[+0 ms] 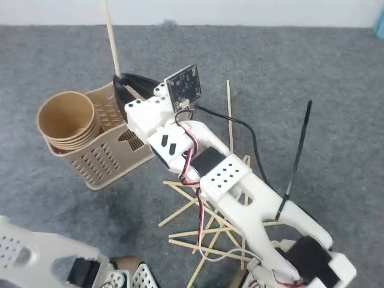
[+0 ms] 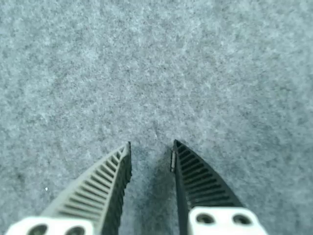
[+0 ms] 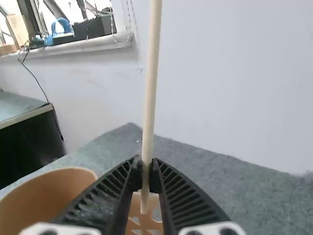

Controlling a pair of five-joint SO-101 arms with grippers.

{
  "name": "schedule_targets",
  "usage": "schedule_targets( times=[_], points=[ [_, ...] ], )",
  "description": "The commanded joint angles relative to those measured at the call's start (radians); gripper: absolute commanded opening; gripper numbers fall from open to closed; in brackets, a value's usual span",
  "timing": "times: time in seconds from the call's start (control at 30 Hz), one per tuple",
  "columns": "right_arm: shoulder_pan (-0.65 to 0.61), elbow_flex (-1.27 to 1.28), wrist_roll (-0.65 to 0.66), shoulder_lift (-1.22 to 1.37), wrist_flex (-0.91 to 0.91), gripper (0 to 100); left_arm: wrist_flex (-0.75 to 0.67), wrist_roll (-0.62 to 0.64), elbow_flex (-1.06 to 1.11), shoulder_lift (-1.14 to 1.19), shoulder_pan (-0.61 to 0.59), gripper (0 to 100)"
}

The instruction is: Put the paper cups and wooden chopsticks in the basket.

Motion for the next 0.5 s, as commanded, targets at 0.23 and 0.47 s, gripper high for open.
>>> schedule_targets(
  times=[0.23, 0.47],
  points=[
    [0.010, -0.003, -0.012, 0.065, -0.021, 10.6, -0.017, -0.008, 0.002, -0.040, 0.032, 13],
    [0.012, -0.003, -0.011, 0.061, -0.021, 10.3, -0.018, -0.008, 0.002, -0.040, 0.032, 13]
  ],
)
